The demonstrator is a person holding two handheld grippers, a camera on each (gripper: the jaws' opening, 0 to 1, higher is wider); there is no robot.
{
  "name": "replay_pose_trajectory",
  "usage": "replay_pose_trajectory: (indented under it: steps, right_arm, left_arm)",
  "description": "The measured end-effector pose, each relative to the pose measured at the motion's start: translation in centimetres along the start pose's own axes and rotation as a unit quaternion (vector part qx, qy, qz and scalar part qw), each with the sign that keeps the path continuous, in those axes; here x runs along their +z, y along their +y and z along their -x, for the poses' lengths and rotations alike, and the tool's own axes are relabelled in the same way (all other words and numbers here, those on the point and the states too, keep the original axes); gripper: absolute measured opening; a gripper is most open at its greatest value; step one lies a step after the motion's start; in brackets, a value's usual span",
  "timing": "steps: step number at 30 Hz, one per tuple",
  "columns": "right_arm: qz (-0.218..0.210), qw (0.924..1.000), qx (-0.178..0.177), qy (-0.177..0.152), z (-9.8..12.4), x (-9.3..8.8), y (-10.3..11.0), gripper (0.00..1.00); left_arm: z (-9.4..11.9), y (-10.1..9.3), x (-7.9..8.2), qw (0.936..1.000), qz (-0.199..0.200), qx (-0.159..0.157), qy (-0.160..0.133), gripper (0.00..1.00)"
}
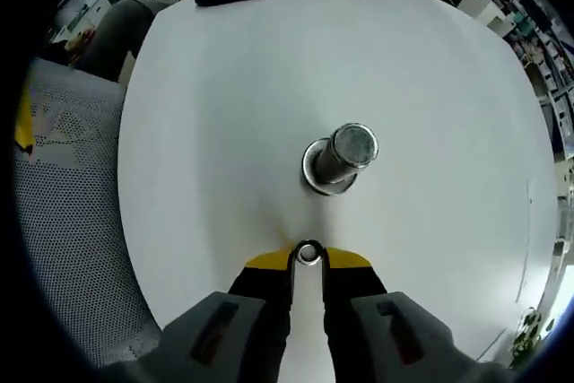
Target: Place the washer onto the threaded stud by aligning its center hole with the stud, sliding it down to the base, and recovering from edge contact or off-axis alignment until the washer reaches the visible bottom stop.
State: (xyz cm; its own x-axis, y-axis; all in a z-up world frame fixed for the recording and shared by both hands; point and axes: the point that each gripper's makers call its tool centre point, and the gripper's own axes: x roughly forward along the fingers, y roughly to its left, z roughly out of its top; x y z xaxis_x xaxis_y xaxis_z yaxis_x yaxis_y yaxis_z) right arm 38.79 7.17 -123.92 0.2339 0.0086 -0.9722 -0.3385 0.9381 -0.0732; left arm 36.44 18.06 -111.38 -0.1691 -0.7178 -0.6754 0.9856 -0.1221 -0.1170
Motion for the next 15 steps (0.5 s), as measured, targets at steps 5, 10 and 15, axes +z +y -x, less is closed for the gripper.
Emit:
replay_pose_trajectory:
  steps: [5,10,15]
  right_arm:
    - [-0.004,0.9999,0.002,-0.012,0.6,-0.2,0.7,0.13]
    - [-0.008,0.9999,0.004,-0.011,0.8,-0.8,0.6,0.13]
    - [-0.035,0.9987,0.000,-0.036,2.4,-0.2,-0.6,0.13]
  left_arm:
    - [0.0,0.1,-0.1,1.0000,-0.001,0.001,0.001,0.30]
    - [0.0,0.1,0.0,1.0000,-0.002,0.002,0.000,0.30]
    - [0.1,0.0,0.0,1.0000,-0.004,0.003,0.002,0.30]
